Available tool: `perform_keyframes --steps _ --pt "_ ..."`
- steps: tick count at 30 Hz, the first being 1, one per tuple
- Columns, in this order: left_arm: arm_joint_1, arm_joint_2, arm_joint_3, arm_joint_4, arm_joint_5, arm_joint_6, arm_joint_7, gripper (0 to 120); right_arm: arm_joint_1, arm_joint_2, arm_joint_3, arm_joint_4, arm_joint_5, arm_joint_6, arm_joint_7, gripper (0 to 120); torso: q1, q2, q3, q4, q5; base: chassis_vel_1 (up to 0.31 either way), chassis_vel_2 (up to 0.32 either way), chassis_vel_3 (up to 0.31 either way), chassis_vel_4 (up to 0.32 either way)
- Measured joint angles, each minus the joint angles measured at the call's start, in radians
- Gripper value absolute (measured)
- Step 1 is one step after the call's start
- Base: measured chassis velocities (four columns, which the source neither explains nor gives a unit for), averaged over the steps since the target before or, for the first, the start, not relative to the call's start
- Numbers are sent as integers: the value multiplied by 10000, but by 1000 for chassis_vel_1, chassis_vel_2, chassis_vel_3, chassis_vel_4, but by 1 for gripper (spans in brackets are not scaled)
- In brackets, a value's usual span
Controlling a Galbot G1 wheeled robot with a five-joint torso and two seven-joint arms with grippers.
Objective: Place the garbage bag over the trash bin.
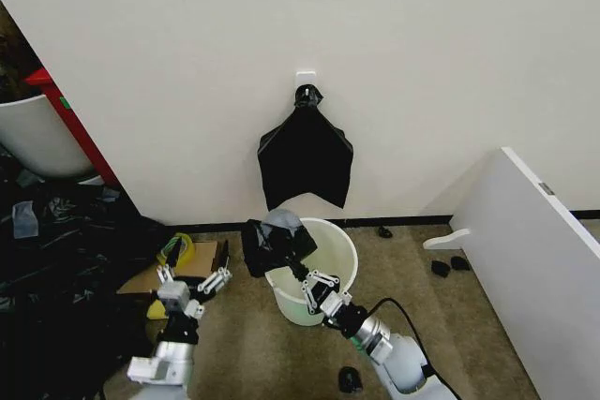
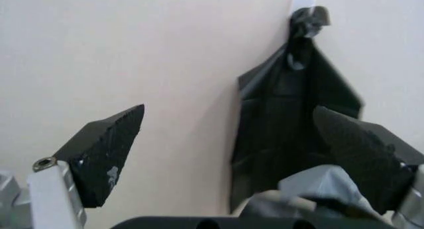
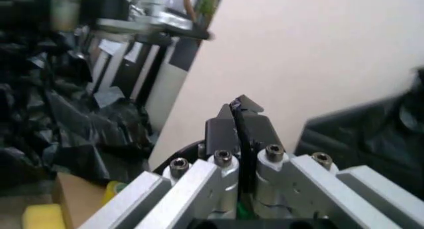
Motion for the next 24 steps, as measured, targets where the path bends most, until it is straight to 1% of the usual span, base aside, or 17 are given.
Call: perform_keyframes --steps 1,2,4,5,6,7,8,10,11,12,15,17,19,20,21,23,24 --pt "-149 583 -70 -141 -629 473 347 100 -71 -19 -5 92 -83 16 -80 0 0 0 0 0 0 0 0 0 0" --pt "-149 583 -70 -141 -629 473 347 100 -71 -19 -5 92 -83 16 -80 0 0 0 0 0 0 0 0 0 0" --pt "-460 1895 -238 -176 -1670 1197 1666 100 -189 -24 5 227 -193 41 -293 0 0 0 1 -1 0 0 0 0 0" --pt "-588 2281 -290 -117 -1957 1415 2396 100 -221 -20 6 258 -203 42 -359 0 0 0 1 -1 1 0 0 0 0" --pt "-588 2281 -290 -117 -1957 1415 2396 100 -221 -20 6 258 -203 42 -359 0 0 0 1 -1 1 0 0 0 0" --pt "-849 2850 -414 91 -2369 1928 3857 100 -261 -10 4 301 -203 42 -461 0 0 0 1 -1 0 0 0 0 0" --pt "-1034 3147 -514 276 -2502 2310 4899 100 -273 -4 4 327 -198 42 -523 0 0 0 1 -3 -3 0 0 0 0" --pt "-1361 3555 -616 610 -2448 2798 6182 100 -271 13 5 380 -181 42 -630 0 0 0 1 -1 1 0 0 0 0" --pt "-1487 3708 -619 748 -2342 2975 6441 100 -266 20 8 402 -169 42 -675 0 0 0 1 0 0 0 0 0 0" --pt "-1487 3708 -619 748 -2342 2975 6441 100 -266 20 8 402 -169 42 -675 0 0 0 1 0 0 0 0 0 0" --pt "-1872 4183 -633 1434 -2117 3514 6589 100 -238 7 95 485 -44 41 -825 0 0 0 1 0 1 0 0 0 0" --pt "-1932 4234 -656 1644 -2105 3578 6629 100 -226 -22 128 499 8 41 -849 0 1 0 2 -1 -1 0 0 0 0" --pt "-2016 4275 -726 2292 -2085 3653 6854 100 -180 -89 184 516 104 38 -870 0 1 0 1 0 -1 0 0 0 0" --pt "-2016 4275 -726 2292 -2085 3653 6854 100 -180 -89 184 516 104 38 -870 0 1 0 1 0 -1 0 0 0 0" --pt "-2021 4269 -748 2553 -2045 3654 6960 100 -152 -111 205 518 138 37 -870 0 1 0 1 0 0 0 0 0 0" --pt "-2010 4153 -792 3368 -1857 3564 7281 100 -60 -141 231 519 198 33 -871 0 1 0 1 1 -2 0 0 0 0" --pt "-2010 4153 -792 3368 -1857 3564 7281 100 -60 -141 231 519 198 33 -871 0 1 0 1 1 -2 0 0 0 0"
